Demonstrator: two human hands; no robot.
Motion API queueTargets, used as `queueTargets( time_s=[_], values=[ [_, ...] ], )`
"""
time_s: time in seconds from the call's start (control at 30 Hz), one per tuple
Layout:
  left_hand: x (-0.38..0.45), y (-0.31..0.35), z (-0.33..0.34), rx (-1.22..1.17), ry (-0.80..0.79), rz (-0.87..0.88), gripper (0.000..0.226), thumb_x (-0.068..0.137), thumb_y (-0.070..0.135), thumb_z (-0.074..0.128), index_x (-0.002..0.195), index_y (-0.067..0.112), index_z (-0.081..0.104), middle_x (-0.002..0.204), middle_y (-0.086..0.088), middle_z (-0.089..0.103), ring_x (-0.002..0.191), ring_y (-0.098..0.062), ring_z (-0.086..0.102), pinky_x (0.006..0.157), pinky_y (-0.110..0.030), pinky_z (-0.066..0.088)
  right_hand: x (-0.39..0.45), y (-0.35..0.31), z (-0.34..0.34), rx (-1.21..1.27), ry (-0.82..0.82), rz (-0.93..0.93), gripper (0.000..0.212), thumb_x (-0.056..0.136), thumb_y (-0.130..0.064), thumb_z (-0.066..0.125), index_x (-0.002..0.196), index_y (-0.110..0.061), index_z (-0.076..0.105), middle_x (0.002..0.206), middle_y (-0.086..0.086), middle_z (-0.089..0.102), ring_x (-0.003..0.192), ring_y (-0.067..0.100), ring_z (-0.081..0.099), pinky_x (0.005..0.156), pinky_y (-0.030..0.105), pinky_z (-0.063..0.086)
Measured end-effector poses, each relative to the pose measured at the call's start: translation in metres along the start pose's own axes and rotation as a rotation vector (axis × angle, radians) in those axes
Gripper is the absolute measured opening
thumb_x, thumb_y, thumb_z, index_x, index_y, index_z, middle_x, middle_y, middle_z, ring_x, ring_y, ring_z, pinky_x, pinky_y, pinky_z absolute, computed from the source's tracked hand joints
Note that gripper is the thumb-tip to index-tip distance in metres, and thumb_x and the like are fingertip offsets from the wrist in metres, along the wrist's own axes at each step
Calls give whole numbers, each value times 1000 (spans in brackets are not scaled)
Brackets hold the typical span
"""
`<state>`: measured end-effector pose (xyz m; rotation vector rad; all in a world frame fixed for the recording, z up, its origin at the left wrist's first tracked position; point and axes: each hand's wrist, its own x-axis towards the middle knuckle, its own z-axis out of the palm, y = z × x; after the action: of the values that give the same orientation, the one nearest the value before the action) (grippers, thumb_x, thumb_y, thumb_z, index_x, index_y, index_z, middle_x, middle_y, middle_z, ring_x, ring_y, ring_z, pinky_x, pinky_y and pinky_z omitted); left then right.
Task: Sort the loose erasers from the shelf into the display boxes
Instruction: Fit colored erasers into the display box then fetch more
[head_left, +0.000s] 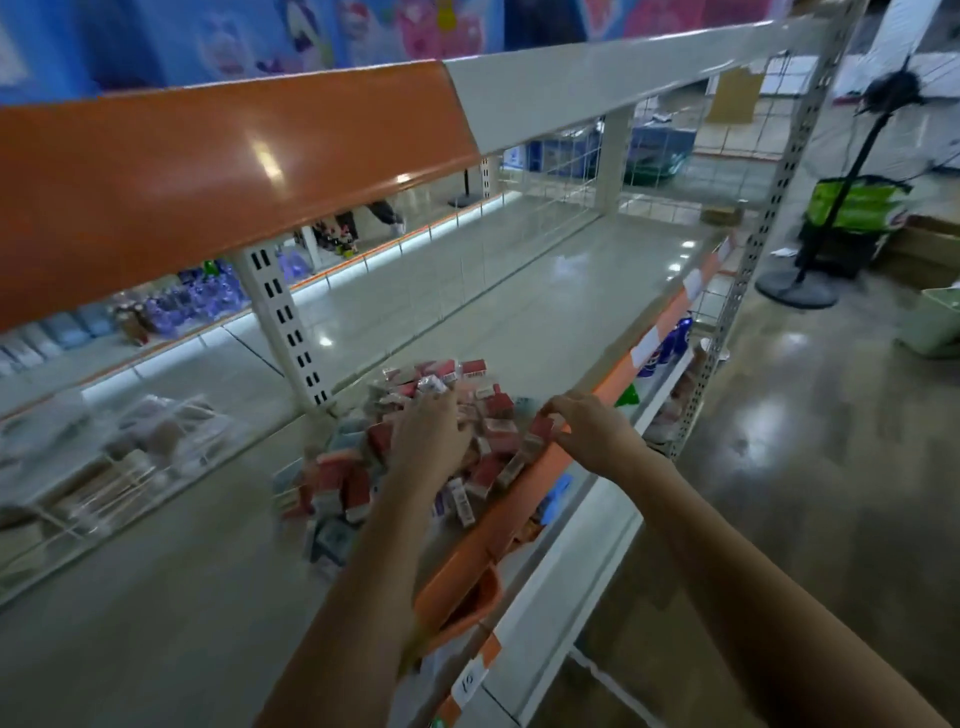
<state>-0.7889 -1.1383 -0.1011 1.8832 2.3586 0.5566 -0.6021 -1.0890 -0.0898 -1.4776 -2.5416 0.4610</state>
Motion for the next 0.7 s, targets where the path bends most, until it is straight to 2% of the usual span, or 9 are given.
queueTargets(
  time_s=[0.13, 0.23, 0.33, 0.4, 0.5, 0.6, 0.7],
  values=[
    [19, -1, 12, 38, 34, -57, 38, 89, 20, 57, 127, 18, 55, 127, -3, 53, 114, -18, 50, 93, -29, 43, 29, 17, 5, 26, -114, -64, 31, 89, -33, 59, 113, -14, 58, 112, 6, 57, 100, 22, 55, 86, 34, 47],
    [23, 1, 18, 58, 58, -121, 36, 89, 24, 61, 124, 22, 57, 130, 0, 51, 119, -17, 46, 100, -31, 39, 45, 27, 7, 45, -154, -150, 32, 84, -36, 64, 105, -13, 59, 104, 5, 61, 91, 19, 57, 79, 32, 47],
    [25, 9, 19, 54, 56, -223, 35, 86, 29, 64, 121, 27, 59, 128, 1, 53, 121, -18, 46, 107, -38, 36, 55, 33, 11, 92, -164, -277, 24, 81, -35, 68, 93, -19, 54, 88, -3, 55, 79, 13, 50, 67, 23, 38],
    [25, 13, 18, 54, 49, -283, 37, 86, 31, 65, 122, 27, 58, 122, 1, 57, 116, -18, 49, 104, -35, 39, 61, 35, 13, 129, -192, -349, 23, 81, -34, 68, 88, -23, 49, 83, -8, 48, 76, 10, 47, 61, 20, 34],
    [25, 19, 18, 69, 50, -362, 42, 86, 33, 66, 125, 24, 55, 120, 0, 57, 114, -18, 49, 95, -31, 41, 68, 38, 15, 112, -197, -457, 23, 81, -36, 66, 89, -20, 52, 84, -6, 47, 74, 10, 45, 58, 19, 32],
    [23, 23, 17, 93, 16, -451, 52, 85, 40, 66, 131, 22, 51, 134, -4, 49, 126, -22, 43, 104, -36, 37, 73, 41, 18, 155, -208, -552, 25, 82, -35, 66, 96, -18, 55, 91, -1, 53, 77, 9, 42, 62, 18, 31],
    [16, 27, 14, 72, 58, -458, 46, 82, 41, 68, 122, 20, 58, 131, -4, 50, 123, -22, 44, 104, -39, 39, 76, 44, 21, 212, -194, -568, 28, 83, -35, 64, 104, -19, 53, 97, -1, 50, 81, 9, 43, 66, 17, 34]
  ],
)
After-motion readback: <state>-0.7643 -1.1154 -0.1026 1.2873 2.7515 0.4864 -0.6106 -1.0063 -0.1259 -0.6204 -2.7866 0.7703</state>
